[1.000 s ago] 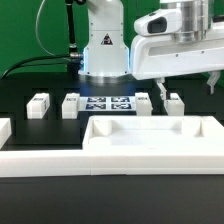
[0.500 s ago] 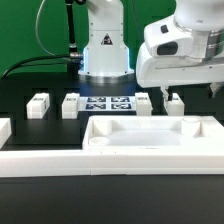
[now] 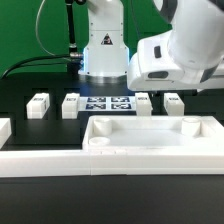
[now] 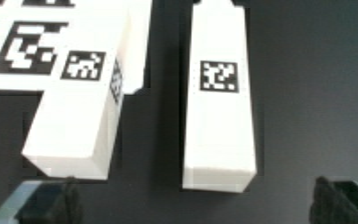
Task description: Assemble desk
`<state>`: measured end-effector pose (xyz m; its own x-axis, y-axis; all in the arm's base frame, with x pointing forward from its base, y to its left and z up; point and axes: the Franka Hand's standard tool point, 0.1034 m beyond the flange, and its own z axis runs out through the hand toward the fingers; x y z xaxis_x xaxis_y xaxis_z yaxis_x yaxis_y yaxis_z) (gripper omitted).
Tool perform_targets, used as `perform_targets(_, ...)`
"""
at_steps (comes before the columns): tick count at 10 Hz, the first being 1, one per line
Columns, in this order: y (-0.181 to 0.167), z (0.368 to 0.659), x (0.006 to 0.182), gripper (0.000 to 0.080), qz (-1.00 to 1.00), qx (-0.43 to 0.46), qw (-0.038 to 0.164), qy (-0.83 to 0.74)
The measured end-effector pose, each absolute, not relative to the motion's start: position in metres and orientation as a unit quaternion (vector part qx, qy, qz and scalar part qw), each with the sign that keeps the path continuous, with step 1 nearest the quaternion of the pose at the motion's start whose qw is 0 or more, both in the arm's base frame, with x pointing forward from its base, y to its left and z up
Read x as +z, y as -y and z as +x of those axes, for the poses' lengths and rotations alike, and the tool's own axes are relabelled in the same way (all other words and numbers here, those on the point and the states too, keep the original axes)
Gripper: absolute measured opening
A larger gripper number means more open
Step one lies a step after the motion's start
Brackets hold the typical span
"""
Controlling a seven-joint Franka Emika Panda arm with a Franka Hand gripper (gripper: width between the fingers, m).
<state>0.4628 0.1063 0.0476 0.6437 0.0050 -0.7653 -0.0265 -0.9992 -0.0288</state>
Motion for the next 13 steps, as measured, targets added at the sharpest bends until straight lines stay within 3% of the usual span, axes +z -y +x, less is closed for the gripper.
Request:
perform_targets(4,-0.107,0.459,0.043,0.0649,-0.899,0.437,0.022,-0.006)
perform_targets(9,-0.125,0.427,0.012,0.0649,-0.871,0.491,0.029,-0.017)
perform_targets(11,-0.125,0.428,0.012,0.0649,-0.872,0.489,0.030,-0.015)
perform_targets(13,-0.125,0.428,0.012,0.0352,-0.871,0.489,0.030,-0.015)
